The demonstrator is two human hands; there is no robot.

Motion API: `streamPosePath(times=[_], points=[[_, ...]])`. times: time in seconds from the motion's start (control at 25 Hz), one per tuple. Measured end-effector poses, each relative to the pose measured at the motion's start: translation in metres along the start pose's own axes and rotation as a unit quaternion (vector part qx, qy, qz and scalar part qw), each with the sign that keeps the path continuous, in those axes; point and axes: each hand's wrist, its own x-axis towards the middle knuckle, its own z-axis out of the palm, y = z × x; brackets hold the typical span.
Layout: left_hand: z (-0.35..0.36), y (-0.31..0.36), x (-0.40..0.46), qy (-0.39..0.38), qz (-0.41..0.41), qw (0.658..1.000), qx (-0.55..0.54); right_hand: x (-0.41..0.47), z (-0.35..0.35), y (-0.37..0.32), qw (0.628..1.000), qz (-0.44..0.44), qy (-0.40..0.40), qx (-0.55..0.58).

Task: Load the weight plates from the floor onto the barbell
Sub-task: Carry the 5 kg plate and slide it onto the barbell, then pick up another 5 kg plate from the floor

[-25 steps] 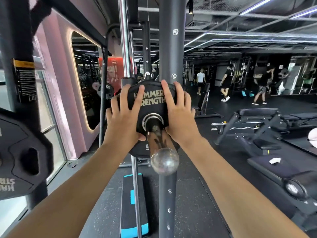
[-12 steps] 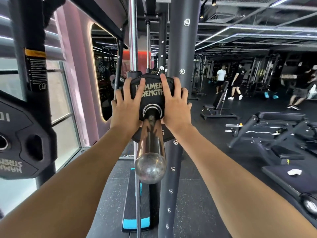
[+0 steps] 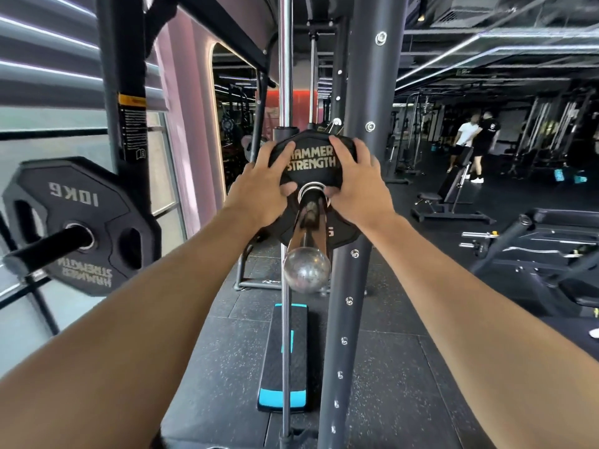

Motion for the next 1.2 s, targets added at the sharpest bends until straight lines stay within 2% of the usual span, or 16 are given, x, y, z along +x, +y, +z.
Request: streamPosePath(times=[0.16,0.4,0.6,0.76,0.88,1.2], points=[[-0.034,0.005,-0.046,0.052,-0.027,0.998,0.016,-0.029,-0.022,-0.032,0.985,-0.036,0.048,0.161],[-0.100,-0.002,-0.126,0.130,-0.061,0.986,0.079,-0.079,-0.045,-0.114,0.964,-0.129,-0.041,0.228],[-0.140,-0.025,-0.212,0.136,-0.160,0.970,0.121,-0.132,-0.040,-0.169,0.926,-0.240,-0.108,0.269],[-0.152,-0.044,-0.288,0.111,-0.258,0.940,0.191,-0.169,0.007,-0.203,0.894,-0.254,-0.165,0.331],[-0.155,-0.066,-0.340,0.084,-0.333,0.911,0.227,-0.192,0.047,-0.224,0.880,-0.258,-0.215,0.337],[-0.116,-0.143,-0.467,0.023,-0.477,0.855,0.203,-0.268,0.158,-0.283,0.846,-0.289,-0.345,0.285]])
